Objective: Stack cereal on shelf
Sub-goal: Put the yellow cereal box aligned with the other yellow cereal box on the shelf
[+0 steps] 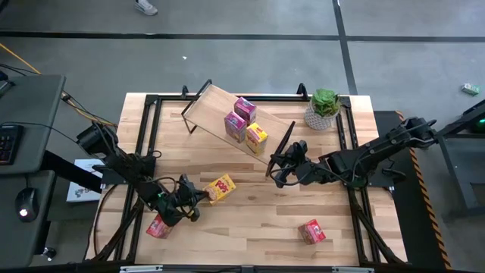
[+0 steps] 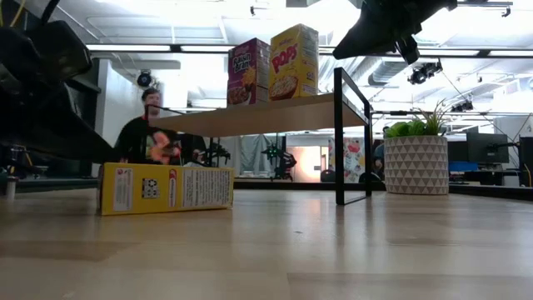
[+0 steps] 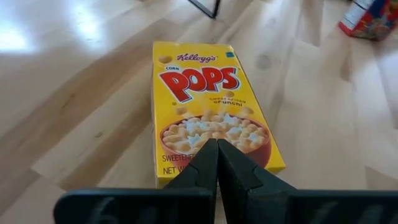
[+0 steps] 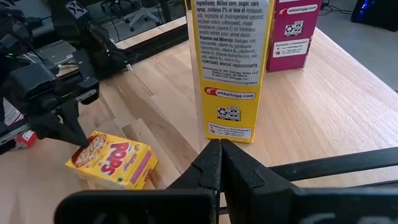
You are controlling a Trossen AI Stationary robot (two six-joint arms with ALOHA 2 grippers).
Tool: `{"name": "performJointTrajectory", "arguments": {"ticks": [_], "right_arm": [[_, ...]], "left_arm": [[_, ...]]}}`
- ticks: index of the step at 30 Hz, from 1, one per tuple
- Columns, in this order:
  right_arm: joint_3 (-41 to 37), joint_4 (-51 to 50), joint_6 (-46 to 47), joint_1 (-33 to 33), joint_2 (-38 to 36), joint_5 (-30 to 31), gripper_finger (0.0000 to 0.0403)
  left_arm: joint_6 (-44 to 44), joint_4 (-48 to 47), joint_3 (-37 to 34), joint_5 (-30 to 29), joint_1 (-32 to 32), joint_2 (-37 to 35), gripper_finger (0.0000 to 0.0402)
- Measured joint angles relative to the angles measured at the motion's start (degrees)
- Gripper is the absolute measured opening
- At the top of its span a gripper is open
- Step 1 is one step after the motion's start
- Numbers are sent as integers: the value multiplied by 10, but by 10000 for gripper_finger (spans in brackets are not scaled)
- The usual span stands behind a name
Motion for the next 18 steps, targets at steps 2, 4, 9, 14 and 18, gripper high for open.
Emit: {"name": "performJointTrajectory", "arguments": {"ticks": [2,4,9,14,18], "right_arm": [[0,0,0,0,0,0,0],[0,0,0,0,0,0,0],[0,0,0,0,0,0,0],[0,0,0,0,0,0,0],[0,0,0,0,0,0,0]], "left_arm": [[0,0,0,9,-7,-1,0],[0,0,0,9,-15,-1,0],[0,-6,0,1,-25,-20,0],[-15,-8,0,3,-38,-27,0],[-45,-28,0,-1,-44,-23,0]]}}
